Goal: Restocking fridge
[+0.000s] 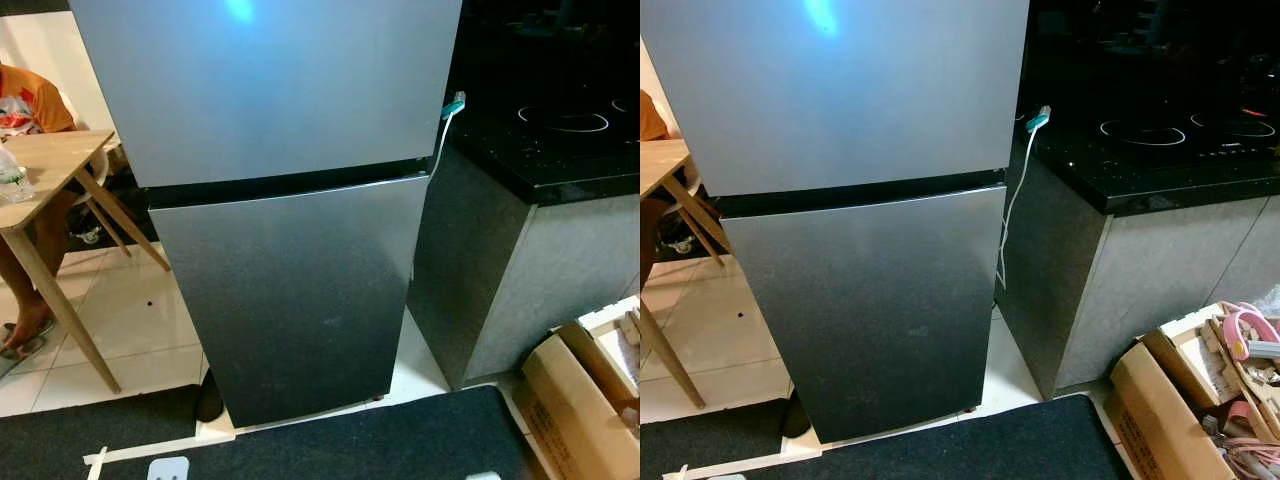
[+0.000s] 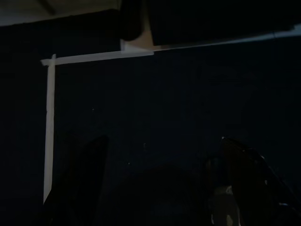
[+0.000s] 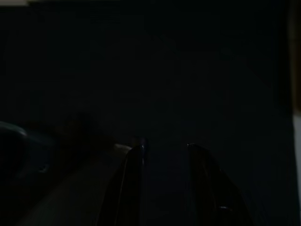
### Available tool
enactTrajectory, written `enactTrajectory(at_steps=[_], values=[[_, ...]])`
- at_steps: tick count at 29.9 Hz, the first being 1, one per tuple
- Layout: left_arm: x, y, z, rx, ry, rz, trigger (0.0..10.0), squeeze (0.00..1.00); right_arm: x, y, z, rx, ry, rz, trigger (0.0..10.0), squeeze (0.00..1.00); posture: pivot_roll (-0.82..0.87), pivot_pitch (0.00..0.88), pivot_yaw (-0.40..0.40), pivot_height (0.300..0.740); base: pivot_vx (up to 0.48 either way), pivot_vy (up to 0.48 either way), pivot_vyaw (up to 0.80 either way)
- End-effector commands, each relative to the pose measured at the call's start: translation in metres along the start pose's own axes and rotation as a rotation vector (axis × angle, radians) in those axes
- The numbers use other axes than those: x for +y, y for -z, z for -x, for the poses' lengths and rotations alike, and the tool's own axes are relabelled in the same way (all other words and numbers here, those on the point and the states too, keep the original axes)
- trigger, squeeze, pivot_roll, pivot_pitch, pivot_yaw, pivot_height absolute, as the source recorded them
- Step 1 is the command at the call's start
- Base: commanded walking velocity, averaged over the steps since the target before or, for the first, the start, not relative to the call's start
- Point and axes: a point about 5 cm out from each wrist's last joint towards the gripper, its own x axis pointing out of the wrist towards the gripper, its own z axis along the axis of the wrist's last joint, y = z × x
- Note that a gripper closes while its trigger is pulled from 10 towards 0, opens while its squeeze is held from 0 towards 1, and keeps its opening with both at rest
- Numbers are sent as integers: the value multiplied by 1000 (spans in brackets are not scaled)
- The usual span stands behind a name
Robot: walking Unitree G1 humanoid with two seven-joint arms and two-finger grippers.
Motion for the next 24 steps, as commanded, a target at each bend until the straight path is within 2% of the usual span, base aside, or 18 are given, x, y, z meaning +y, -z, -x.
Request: enactTrajectory(at_steps=[1,8,9,11,13,17,22,24], values=[[-4,7,1,39,14,-13,10000,0,-2,1,1,-19,27,-31,10000,0,-49,128,31,740,0,0,0],[-14,-2,-5,28,40,-15,10000,0,-6,1,2,-34,62,-87,10000,0,-50,119,28,740,0,0,0],[-19,-5,-7,39,65,-40,10000,0,-6,-6,1,-62,57,-96,10000,0,-55,120,22,740,0,0,0],[-21,-7,-9,44,70,-61,10000,0,-6,-10,0,-75,54,-76,10000,0,-64,113,22,740,0,0,0],[-18,-17,-12,13,49,-88,10000,0,-9,-17,0,-95,65,-62,10000,0,-71,105,24,740,0,0,800],[-13,-26,-15,-9,25,-81,10000,0,-10,-20,-1,-98,69,-74,10000,0,-75,101,26,740,0,0,800],[-16,-33,-17,-23,43,-68,10000,0,-12,-19,0,-96,71,-78,10000,0,-78,91,30,740,0,0,800],[-22,-38,-19,-42,41,-32,10000,0,-9,-21,-1,-101,51,-101,10000,0,-82,85,32,740,0,0,800]])
